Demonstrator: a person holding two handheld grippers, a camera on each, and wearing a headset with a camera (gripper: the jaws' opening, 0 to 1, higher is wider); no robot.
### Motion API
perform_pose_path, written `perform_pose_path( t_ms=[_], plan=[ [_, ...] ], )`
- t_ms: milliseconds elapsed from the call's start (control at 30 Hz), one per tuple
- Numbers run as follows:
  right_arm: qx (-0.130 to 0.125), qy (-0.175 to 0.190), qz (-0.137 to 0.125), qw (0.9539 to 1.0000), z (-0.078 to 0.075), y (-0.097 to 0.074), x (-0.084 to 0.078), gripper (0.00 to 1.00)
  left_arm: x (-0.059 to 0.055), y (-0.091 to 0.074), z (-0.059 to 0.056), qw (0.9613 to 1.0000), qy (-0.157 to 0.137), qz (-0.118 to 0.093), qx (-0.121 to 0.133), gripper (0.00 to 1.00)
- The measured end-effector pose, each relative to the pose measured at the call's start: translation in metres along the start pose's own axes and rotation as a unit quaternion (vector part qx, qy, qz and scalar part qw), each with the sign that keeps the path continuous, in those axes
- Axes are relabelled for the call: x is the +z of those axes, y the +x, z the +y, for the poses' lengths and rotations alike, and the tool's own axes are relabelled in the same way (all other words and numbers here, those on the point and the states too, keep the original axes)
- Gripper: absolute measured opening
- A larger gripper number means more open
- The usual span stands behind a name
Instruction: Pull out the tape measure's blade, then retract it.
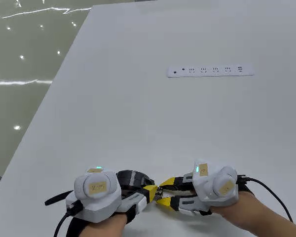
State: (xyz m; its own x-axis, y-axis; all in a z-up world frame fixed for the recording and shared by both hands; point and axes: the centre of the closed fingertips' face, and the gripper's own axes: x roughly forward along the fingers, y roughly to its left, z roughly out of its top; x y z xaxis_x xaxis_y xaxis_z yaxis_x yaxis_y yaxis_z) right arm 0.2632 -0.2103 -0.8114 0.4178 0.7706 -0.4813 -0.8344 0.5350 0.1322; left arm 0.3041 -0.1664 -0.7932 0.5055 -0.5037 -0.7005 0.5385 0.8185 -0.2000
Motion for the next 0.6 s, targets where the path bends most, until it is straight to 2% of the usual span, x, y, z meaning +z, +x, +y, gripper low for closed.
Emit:
perform_pose_path(
  t_ms=[100,267,600],
  plan=[
    [0.002,0.010,0.002,0.9999,0.001,-0.002,-0.001,0.26,-0.003,-0.003,0.000,0.9999,0.000,0.002,-0.012,0.61],
    [0.000,0.015,0.006,0.9999,0.003,-0.006,-0.002,0.31,-0.006,-0.006,0.003,0.9999,-0.005,0.005,-0.014,0.60],
    [-0.010,0.022,0.004,0.9997,0.005,-0.016,0.003,0.39,-0.003,-0.016,0.006,0.9994,0.019,0.008,-0.029,0.61]
  ],
)
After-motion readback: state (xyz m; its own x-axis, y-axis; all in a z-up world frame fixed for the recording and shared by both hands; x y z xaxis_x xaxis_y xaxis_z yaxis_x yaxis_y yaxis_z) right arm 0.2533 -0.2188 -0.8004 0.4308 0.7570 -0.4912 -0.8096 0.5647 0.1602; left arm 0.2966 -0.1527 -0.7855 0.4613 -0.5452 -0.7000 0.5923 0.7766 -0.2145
